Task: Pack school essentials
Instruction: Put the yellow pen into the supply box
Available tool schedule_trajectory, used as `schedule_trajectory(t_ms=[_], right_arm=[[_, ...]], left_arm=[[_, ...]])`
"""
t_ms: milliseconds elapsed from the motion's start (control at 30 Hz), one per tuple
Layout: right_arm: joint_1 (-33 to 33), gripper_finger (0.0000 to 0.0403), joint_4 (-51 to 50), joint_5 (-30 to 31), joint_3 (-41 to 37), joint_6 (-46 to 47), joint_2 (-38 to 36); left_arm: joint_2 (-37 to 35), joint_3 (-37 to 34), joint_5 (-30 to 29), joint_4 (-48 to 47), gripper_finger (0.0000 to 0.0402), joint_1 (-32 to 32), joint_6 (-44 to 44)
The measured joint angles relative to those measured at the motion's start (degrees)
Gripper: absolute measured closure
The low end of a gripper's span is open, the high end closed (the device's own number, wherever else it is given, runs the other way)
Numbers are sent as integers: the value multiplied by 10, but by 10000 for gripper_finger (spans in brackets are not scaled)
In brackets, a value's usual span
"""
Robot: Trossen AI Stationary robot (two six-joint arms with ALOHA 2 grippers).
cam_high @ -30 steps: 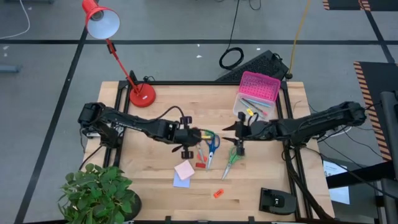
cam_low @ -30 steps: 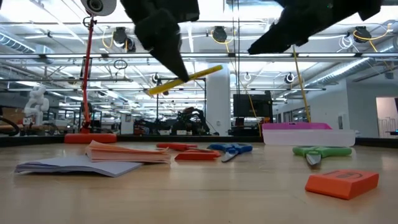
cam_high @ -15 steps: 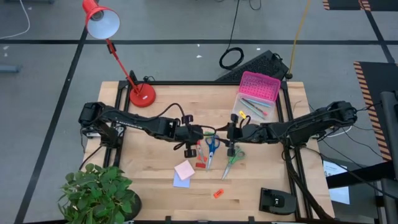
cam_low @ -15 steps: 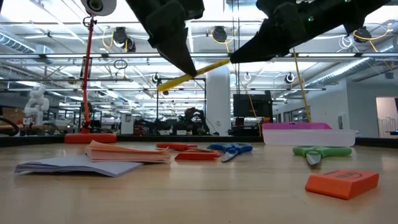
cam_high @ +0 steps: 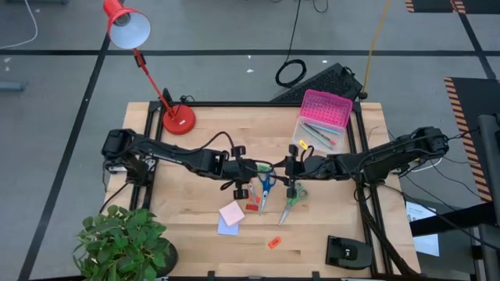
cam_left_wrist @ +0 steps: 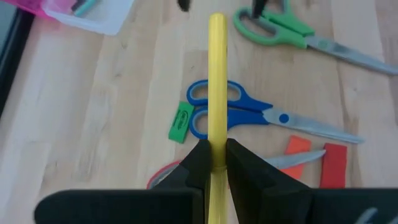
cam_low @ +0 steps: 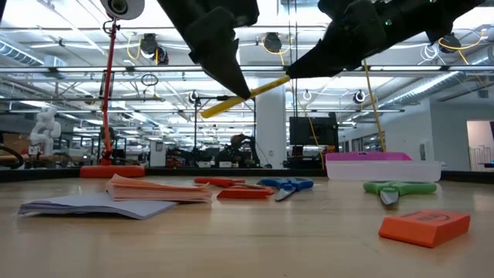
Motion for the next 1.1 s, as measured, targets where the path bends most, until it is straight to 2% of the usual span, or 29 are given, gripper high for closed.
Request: schedule_trajectory(t_ms=[400,500,967,1100], right_arm=[[0,265,-4,-1,0,1,2],[-1,281,-5,-17,0,1,2],[-1,370,-4,-20,0,0,2],[-1,381,-4,-20,0,-1,2]], left_arm=[[1,0,15,27,360,0,14],[1,0,14,29,360,0,14],[1,0,14,47,360,0,30],[1,0,14,47,360,0,29]])
